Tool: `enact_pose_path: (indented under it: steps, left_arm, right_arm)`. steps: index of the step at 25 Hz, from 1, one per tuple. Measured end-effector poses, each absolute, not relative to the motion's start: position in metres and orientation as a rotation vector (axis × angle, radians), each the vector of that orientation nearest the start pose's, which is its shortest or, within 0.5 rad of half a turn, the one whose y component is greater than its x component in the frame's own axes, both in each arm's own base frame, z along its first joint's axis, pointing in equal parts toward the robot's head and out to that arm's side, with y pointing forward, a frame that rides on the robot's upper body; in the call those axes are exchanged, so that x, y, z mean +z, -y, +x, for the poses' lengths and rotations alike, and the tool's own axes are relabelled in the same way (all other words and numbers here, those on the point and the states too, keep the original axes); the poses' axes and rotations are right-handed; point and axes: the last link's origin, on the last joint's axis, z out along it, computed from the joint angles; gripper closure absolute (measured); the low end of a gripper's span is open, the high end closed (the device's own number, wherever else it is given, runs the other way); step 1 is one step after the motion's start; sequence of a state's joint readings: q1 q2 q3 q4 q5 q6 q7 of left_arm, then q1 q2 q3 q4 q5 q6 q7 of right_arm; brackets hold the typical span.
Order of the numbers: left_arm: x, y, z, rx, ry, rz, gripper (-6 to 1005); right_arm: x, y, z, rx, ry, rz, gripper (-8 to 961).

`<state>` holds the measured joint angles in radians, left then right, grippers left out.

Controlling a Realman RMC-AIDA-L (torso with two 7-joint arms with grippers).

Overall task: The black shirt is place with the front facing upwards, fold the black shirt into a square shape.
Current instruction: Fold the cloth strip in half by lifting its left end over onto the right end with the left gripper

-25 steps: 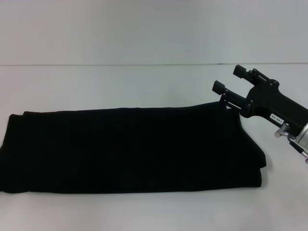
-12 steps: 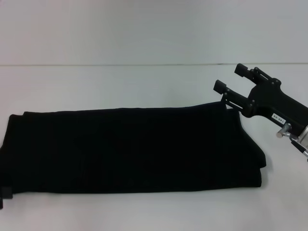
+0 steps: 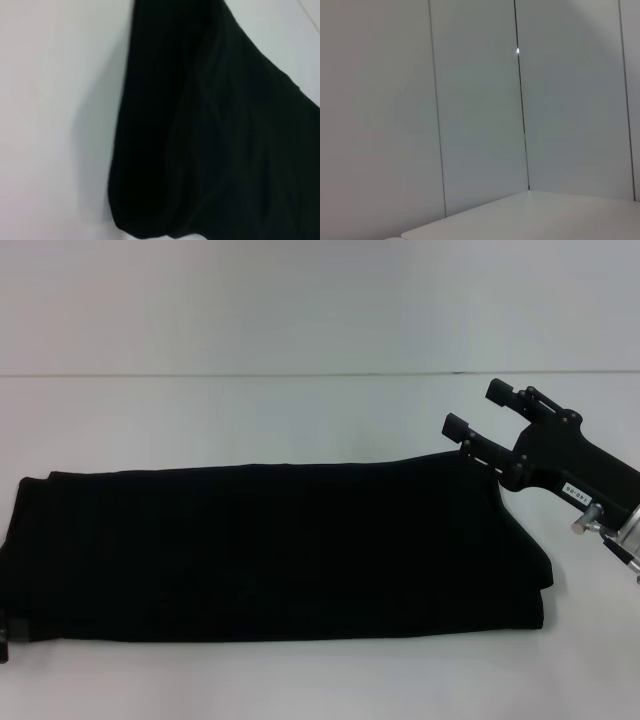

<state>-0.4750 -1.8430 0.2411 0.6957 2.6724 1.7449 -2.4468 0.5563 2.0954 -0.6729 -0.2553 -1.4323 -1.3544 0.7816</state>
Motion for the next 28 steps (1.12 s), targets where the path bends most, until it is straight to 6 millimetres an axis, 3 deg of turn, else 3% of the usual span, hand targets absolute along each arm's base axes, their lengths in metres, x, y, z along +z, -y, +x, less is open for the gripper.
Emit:
enact_pose_path:
  steps: [9, 17, 28]
  left_arm:
    - [0.124, -0.282, -0.384, 0.316, -2.628, 2.184, 436]
    - [0.129, -0.280, -0.391, 0.237, -2.686, 2.170, 202]
    - [0.117, -0.281, -0.388, 0.226, -2.653, 2.150, 170]
  right_arm:
    - [-0.023, -0.349, 0.262, 0.987, -0.436, -2.199, 129]
    - [-0.024, -0.349, 0.262, 0.989, -0.441, -2.199, 128]
    - [-0.025, -0.347, 0.264, 0.989, -0.450, -2.194, 128]
